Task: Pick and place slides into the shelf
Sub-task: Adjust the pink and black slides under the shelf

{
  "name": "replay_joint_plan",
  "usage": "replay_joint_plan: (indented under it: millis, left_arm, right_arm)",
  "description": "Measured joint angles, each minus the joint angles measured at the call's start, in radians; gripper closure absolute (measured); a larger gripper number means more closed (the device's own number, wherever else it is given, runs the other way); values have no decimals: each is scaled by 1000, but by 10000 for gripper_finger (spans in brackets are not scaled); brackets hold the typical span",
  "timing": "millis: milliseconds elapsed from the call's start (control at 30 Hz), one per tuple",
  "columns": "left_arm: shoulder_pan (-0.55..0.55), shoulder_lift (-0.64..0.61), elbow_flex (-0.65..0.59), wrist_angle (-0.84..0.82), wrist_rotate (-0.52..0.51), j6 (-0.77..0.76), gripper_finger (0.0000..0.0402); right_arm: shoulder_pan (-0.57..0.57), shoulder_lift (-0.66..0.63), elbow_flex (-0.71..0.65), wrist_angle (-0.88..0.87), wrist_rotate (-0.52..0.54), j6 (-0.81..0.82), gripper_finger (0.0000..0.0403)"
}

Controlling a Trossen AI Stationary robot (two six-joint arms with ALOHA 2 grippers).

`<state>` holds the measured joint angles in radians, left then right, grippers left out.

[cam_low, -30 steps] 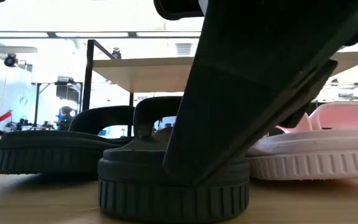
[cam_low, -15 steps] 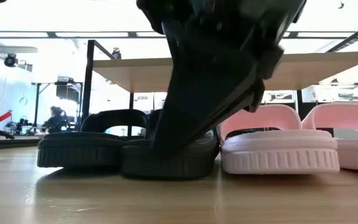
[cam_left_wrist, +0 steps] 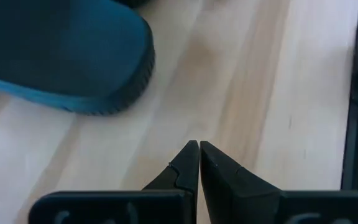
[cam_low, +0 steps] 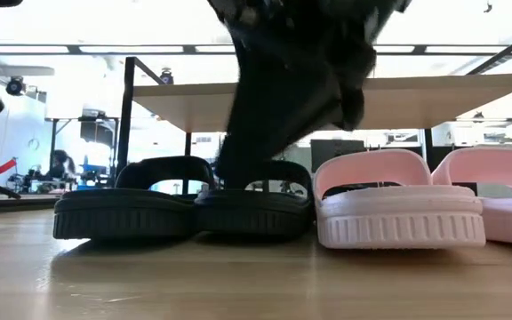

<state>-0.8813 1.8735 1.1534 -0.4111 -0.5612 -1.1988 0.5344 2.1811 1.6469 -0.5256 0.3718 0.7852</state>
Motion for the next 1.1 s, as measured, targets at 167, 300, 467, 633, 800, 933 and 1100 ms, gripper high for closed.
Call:
replay_joint_plan:
  millis: [167,300,467,633,800,933,1100]
  left_arm:
    - [16,0,-1,1,-55,34,402]
    - [16,0,-2,2,-151,125,402]
    - [20,0,-2,2,-241,138,402]
    - [49,30,-3,3,-248,135,402]
    - [74,67,-3,25,-233,134,402]
    - [83,72,-3,38,-225,140,402]
    - [87,73,-3,37,-221,169,402]
  right_arm:
    - [28,0,88,-38,69,-90,390]
    - [52,-2,210,-186,257,-113,390]
    - [56,-4,383,-413,405,-85,390]
    - [45,-4,523,-587,436,20,390]
    - [38,-13,641,-825,500,236,390]
    - [38,-26,693,-947,508,301,390]
    - [39,-32,695,-988,518,318,390]
